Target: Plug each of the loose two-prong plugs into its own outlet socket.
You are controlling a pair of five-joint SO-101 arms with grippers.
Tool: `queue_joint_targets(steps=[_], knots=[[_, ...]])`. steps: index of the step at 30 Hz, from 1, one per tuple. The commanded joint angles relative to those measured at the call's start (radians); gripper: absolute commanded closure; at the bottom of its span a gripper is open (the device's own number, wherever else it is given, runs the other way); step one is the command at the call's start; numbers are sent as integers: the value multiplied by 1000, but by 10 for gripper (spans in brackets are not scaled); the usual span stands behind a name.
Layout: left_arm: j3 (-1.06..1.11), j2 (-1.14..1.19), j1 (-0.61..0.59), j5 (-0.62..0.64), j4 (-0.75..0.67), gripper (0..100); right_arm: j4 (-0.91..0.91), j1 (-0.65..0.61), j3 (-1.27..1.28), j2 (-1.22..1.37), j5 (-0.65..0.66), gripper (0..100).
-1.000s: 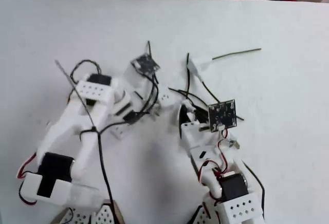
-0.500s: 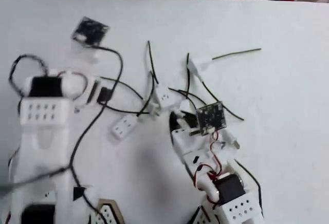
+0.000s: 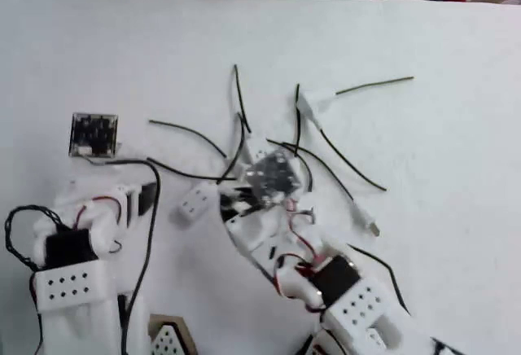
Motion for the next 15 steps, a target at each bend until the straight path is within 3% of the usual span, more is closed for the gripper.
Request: queue_joint_targets(steps=[1,6,15], knots=[[77,-38,-45,58,-97,695,-42,-68,-147,202,38,981],[100,-38,-189,92,-143,695,-42,-104,-318,479,74,981],[137,-41,-205,107,-186,695,-42,-101,-563,875,74,981]])
